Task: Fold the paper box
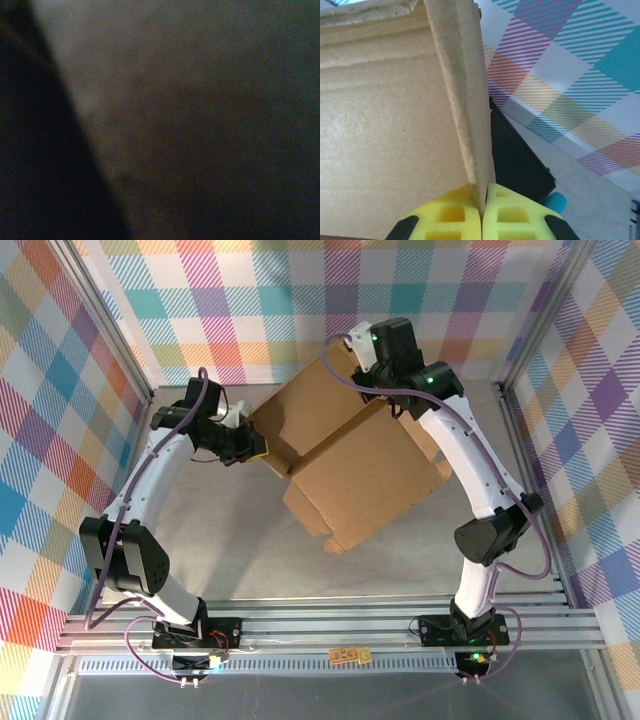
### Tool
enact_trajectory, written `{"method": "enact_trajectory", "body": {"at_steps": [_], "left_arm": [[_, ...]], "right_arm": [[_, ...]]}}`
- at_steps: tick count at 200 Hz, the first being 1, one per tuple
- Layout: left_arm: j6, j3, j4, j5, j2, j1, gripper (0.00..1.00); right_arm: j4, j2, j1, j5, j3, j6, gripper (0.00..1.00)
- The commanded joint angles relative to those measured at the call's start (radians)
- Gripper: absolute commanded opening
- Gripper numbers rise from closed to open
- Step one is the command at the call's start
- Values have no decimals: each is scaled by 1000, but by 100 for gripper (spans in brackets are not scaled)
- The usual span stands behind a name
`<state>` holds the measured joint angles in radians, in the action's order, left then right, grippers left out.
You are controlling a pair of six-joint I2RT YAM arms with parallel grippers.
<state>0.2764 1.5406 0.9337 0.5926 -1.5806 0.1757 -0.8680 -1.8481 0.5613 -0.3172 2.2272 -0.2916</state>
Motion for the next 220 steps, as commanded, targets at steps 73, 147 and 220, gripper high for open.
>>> {"method": "enact_trajectory", "body": {"at_steps": [73, 147, 220], "left_arm": [[19, 63, -8, 18, 62, 22, 0], [0, 69, 17, 14, 64, 22, 0], [2, 73, 21, 10, 65, 25, 0]], "right_arm": [[79, -8, -8, 82, -18, -12, 19], [55, -48, -93, 220, 52, 17, 27], [67, -86, -104, 151, 86, 32, 7]]}}
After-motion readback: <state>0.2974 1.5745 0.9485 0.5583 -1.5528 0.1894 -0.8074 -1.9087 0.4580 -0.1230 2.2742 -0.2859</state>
